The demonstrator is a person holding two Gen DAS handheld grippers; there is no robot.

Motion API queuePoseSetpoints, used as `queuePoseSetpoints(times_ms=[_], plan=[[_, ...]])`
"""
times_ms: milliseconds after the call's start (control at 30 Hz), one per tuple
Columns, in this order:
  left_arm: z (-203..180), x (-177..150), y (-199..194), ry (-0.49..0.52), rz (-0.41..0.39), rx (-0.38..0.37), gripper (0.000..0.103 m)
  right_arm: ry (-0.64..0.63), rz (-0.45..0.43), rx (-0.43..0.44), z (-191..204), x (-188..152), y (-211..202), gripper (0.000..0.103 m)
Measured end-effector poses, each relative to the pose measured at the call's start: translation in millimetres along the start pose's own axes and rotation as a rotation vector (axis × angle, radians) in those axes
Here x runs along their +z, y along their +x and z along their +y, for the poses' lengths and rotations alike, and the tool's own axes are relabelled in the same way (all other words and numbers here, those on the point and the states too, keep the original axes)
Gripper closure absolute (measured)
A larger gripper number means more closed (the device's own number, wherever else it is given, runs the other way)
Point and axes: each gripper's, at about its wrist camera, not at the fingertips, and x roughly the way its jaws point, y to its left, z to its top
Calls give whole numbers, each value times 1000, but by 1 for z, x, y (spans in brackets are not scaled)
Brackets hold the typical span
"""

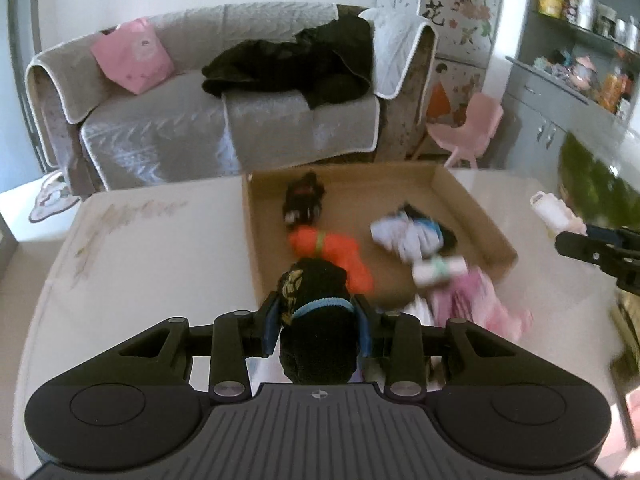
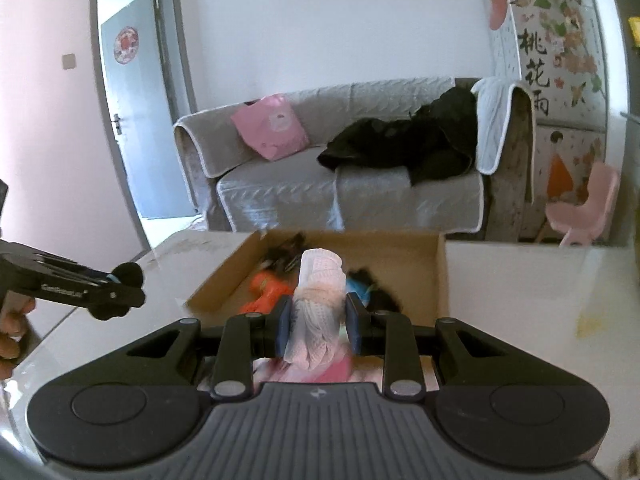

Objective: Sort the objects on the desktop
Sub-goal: 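Carry the black bundle into the box while the right tool carries a white sock roll there, then release both bundles in the box and move both tools back to the pile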

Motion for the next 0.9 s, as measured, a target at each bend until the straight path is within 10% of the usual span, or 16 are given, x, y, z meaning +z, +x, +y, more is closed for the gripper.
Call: queuePoseSetpoints(times_ms=[467,667,800,900], plan=[[5,48,163,24,155,36,59,-15,194,-94,-56,0,138,77],[9,45,168,10,155,19,56,-45,208,-130,-51,-4,139,75],[10,43,157,12,147,29,41,-58,171,-134,-46,-1,123,46],[9,44,136,5,127,2,42,-50,136,-115,-40,3,95,45]])
